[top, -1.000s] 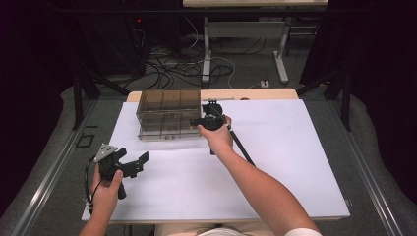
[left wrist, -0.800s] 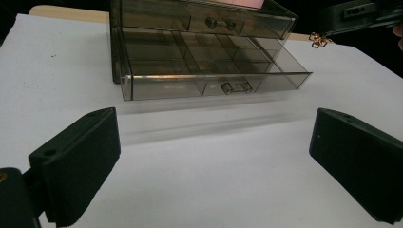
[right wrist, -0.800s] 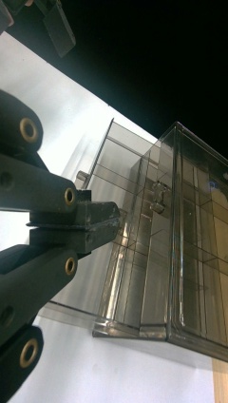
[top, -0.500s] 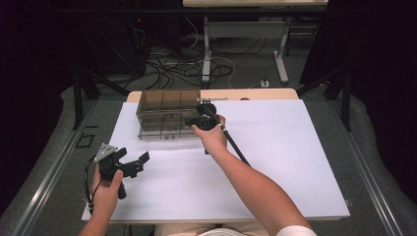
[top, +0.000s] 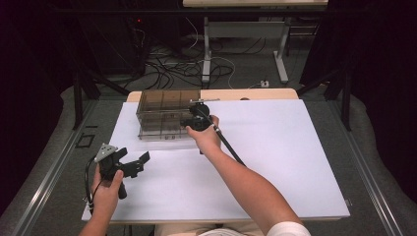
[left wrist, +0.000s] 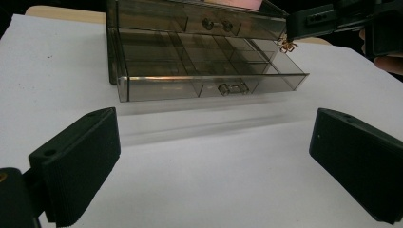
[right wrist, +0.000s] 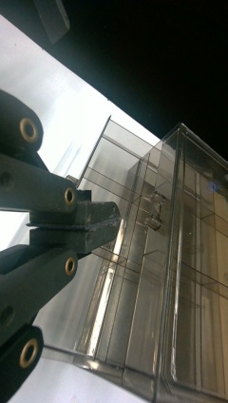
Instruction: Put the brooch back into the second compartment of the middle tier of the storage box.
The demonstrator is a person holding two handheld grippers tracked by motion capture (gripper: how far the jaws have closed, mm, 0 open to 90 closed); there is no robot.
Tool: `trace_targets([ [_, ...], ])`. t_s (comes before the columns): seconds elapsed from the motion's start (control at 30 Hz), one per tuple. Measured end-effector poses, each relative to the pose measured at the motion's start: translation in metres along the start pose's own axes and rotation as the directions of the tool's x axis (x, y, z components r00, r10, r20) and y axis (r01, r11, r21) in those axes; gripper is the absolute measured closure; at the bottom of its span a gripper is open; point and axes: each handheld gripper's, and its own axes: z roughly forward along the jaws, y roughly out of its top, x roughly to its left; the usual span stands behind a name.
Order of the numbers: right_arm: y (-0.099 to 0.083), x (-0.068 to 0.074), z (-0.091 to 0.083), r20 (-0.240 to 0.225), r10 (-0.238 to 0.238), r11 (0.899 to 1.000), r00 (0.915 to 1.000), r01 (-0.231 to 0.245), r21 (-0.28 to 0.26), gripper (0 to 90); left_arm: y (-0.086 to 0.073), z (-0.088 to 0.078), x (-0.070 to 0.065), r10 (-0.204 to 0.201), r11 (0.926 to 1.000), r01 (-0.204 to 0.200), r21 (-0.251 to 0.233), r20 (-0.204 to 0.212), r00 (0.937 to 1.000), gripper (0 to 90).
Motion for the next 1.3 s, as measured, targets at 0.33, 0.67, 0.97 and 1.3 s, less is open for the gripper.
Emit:
trace_targets([
  [0.33,-0.001,0.004,0.013,-0.005,-0.025,1.000,0.9997,0.025,-0.013,90.0,0.000,0.000,0.000,-0.002,1.0000,0.002,0.000,0.002,1.0000,3.2],
  [0.67,-0.003,0.009,0.025,-0.004,-0.044,0.999,0.9990,0.044,-0.012,90.0,0.000,0.000,0.000,-0.004,1.0000,0.004,-0.002,0.003,1.0000,3.2],
  [0.97,-0.005,0.014,0.034,-0.005,-0.058,0.998,0.9983,0.058,-0.012,90.0,0.000,0.000,0.000,-0.004,1.0000,0.004,-0.002,0.006,1.0000,3.2],
  [1.3,-0.007,0.016,0.039,-0.005,-0.061,0.998,0.9981,0.061,-0.007,90.0,0.000,0.000,-0.001,-0.007,1.0000,0.007,-0.004,0.007,1.0000,3.2],
])
